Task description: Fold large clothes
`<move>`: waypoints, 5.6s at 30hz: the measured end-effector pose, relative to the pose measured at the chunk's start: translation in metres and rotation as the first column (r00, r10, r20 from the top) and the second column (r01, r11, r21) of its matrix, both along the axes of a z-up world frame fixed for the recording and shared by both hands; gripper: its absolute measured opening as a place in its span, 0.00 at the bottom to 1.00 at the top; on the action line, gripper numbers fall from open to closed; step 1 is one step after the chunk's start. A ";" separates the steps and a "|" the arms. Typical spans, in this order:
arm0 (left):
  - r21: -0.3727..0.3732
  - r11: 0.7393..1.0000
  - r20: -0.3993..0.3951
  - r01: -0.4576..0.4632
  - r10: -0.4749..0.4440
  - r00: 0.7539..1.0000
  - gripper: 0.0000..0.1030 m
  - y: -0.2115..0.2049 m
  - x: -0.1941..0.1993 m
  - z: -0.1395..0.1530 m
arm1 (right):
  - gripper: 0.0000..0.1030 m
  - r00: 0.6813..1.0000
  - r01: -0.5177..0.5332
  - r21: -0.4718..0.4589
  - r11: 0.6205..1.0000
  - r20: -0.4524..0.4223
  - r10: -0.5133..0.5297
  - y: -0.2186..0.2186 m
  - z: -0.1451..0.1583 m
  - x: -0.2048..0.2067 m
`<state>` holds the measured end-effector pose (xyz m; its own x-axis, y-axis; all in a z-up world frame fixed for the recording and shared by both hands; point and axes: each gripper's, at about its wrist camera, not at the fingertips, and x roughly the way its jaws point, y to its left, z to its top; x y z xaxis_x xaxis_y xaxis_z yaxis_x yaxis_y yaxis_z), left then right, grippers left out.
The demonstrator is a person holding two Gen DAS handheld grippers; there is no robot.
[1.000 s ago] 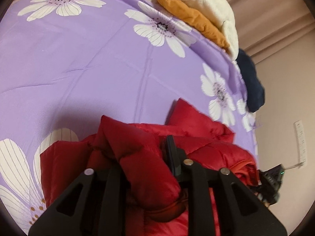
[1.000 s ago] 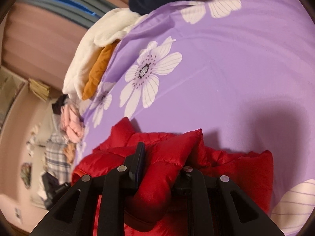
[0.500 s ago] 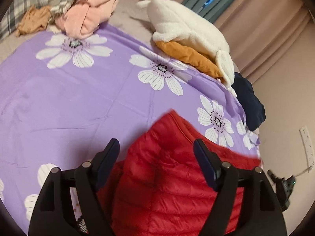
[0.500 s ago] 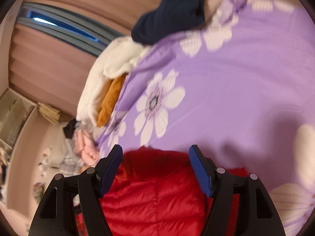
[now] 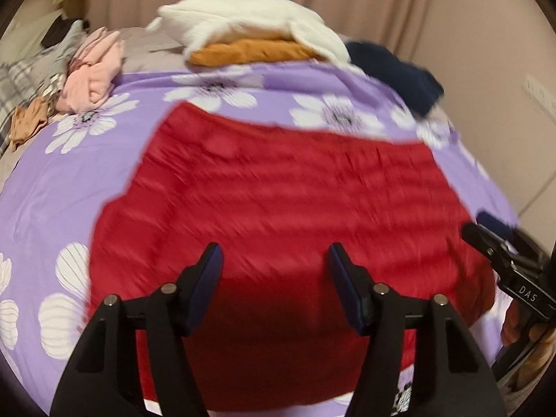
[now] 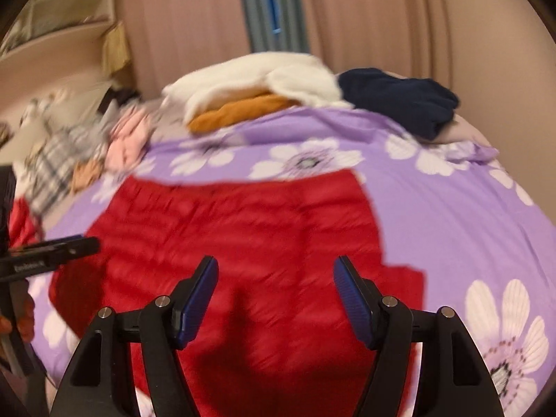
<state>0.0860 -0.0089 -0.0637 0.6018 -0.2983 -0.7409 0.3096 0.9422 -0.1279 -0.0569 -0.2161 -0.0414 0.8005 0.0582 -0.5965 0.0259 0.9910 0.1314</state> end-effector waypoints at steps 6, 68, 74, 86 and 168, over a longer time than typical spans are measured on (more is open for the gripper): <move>0.113 0.993 0.024 0.019 -0.022 0.999 0.59 -0.013 -0.006 -0.022 | 0.67 0.997 -0.011 -0.038 0.999 -0.076 0.008 0.006 -0.030 0.008; -0.060 0.968 -0.031 -0.244 0.242 0.970 0.81 0.076 -0.058 -0.013 | 0.67 0.997 0.046 0.026 0.999 -0.065 -0.045 -0.004 -0.023 -0.059; -0.103 0.942 -0.084 -0.321 0.313 0.946 0.83 0.092 -0.053 -0.013 | 0.67 0.999 0.029 0.081 0.996 -0.023 -0.027 -0.004 -0.008 -0.060; -0.250 0.873 -0.241 -0.418 0.362 0.900 0.93 0.118 -0.048 -0.035 | 0.67 0.998 -0.059 0.106 0.993 -0.002 0.059 0.023 -0.001 -0.051; -0.086 0.996 0.177 -0.019 0.034 0.984 0.34 0.001 -0.046 0.062 | 0.54 0.969 -0.173 0.298 0.939 -0.116 0.216 0.060 -0.050 0.033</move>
